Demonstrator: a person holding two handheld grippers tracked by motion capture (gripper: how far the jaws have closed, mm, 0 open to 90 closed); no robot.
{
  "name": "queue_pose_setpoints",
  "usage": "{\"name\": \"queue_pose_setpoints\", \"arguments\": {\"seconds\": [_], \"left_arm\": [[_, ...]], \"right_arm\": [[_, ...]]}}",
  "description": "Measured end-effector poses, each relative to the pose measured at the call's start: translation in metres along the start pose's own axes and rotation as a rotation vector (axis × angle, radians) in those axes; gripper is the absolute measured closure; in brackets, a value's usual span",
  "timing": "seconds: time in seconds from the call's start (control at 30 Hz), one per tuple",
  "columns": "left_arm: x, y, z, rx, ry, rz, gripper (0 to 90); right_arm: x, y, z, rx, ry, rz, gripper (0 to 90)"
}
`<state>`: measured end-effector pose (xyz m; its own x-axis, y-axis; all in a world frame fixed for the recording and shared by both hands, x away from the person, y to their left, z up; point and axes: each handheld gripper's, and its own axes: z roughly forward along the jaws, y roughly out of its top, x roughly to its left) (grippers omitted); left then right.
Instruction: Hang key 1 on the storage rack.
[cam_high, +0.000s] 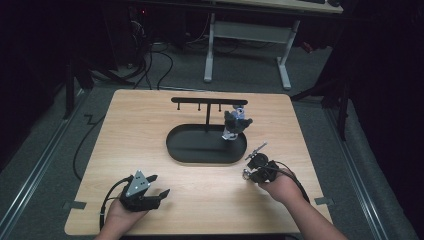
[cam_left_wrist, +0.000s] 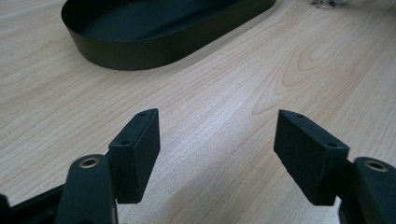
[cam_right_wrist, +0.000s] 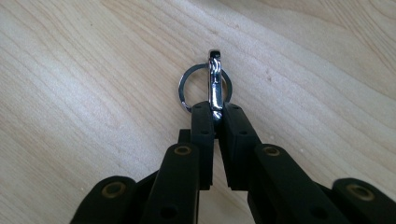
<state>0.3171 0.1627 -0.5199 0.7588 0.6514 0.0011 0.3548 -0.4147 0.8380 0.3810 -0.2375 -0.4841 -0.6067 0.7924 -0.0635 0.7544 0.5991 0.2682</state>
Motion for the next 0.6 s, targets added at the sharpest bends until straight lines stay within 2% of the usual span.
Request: {"name": "queue_pose_setpoints", "arguments": {"seconds": [0.07,0.1,0.17,0.23,0.27,0.3,0.33,0.37,0.4,0.43,0.47,0.6], "left_arm": [[0.000,0.000,0.000,-0.001,0.000,-0.002,32.1],[0.001,0.000,-0.001,-0.001,0.001,-0.003,32.1],[0.001,0.000,-0.001,-0.002,0.001,-0.005,32.1],[0.001,0.000,-0.001,-0.005,0.003,-0.004,32.2],[0.001,0.000,-0.001,-0.008,0.005,-0.003,32.2],[0.000,0.000,-0.001,-0.011,0.005,-0.003,32.2],[0.000,0.000,-0.002,-0.014,0.005,-0.002,32.2],[0.000,0.000,-0.002,-0.015,0.004,-0.001,32.2],[0.000,-0.001,-0.002,-0.016,0.003,-0.001,32.2],[0.000,-0.001,-0.002,-0.017,0.003,-0.001,32.2],[0.000,-0.001,-0.002,-0.019,0.004,-0.003,32.2],[0.002,-0.002,-0.003,-0.030,0.005,-0.011,32.2]], "right_arm": [[0.000,0.002,0.003,0.010,0.016,0.000,83.0],[0.000,0.002,0.005,0.010,0.016,-0.016,84.4],[0.001,0.003,0.005,0.009,0.047,0.000,84.7],[0.001,0.002,0.002,0.002,0.046,-0.019,84.9],[0.001,0.002,0.001,0.004,0.054,-0.003,84.8],[0.003,0.001,-0.003,0.011,0.069,0.033,84.9],[0.000,0.001,-0.004,-0.011,0.068,-0.017,84.9],[0.002,-0.001,-0.008,-0.002,0.079,0.033,84.9],[0.001,-0.001,-0.011,-0.016,0.090,0.033,84.9],[-0.002,-0.001,-0.014,-0.039,0.094,-0.009,84.9],[0.000,-0.001,-0.018,-0.039,0.100,0.018,84.9],[-0.002,0.000,-0.033,-0.087,0.144,0.030,84.9]]}}
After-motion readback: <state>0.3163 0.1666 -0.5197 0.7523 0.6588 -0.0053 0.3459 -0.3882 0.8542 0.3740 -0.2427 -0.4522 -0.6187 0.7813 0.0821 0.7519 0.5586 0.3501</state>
